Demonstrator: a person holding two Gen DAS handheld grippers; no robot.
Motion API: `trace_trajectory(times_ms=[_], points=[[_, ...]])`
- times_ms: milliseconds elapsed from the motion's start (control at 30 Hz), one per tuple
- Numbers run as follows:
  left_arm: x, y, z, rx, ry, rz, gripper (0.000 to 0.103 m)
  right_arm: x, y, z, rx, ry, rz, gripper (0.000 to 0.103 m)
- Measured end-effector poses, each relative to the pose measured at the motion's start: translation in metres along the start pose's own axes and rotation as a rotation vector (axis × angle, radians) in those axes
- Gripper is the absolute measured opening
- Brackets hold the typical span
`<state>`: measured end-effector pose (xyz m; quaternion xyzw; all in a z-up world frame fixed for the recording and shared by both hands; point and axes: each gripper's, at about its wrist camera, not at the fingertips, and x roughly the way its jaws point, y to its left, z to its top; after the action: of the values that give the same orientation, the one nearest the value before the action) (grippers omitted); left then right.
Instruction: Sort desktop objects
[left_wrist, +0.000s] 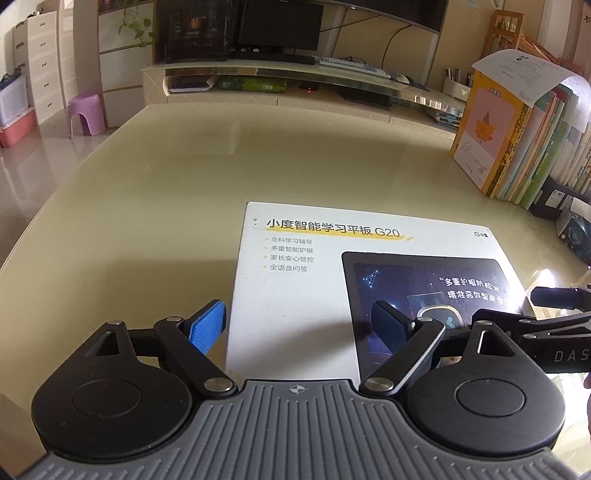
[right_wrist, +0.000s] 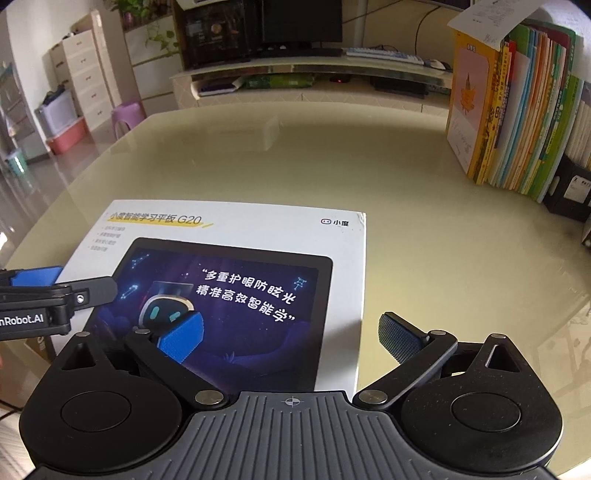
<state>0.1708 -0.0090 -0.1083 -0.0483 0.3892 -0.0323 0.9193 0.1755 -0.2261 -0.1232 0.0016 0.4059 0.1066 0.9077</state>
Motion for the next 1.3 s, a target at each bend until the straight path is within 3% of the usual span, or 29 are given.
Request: trace_trajectory(times_ms=[200, 367, 500, 700, 1133, 1233, 1300], points=[[-0.04, -0.003, -0.011, 0.038, -0.107, 0.037, 0.103, -0.055, 0.017, -0.018, -0.028, -0.178, 0.036, 0.093], [-0.065, -0.017, -0.022, 0.086, -0.162, 0.043, 0.103, -0.075, 0.038, -0.034, -0.069, -0.231, 0.039, 0.091], [-0.078, -0.02, -0.03, 0.093, -0.15, 0.058, 0.103, -0.095, 0.046, -0.047, -0.063, -0.294, 0.001, 0.103], [-0.095, -0.019, -0.051, 0.037, -0.053, 0.042, 0.103, -0.114, 0.046, -0.066, -0.017, -0.302, -0.001, 0.103], [-0.143, -0.046, -0.09, 0.099, -0.091, 0.049, 0.103, -0.154, 0.046, -0.106, 0.086, -0.309, 0.003, 0.103], [-0.16, -0.047, -0.1, 0.138, -0.113, 0.095, 0.103, -0.173, 0.052, -0.112, 0.095, -0.312, -0.007, 0.103], [-0.163, -0.044, -0.1, 0.11, -0.109, 0.072, 0.103, -0.181, 0.055, -0.111, 0.09, -0.324, -0.032, 0.103]])
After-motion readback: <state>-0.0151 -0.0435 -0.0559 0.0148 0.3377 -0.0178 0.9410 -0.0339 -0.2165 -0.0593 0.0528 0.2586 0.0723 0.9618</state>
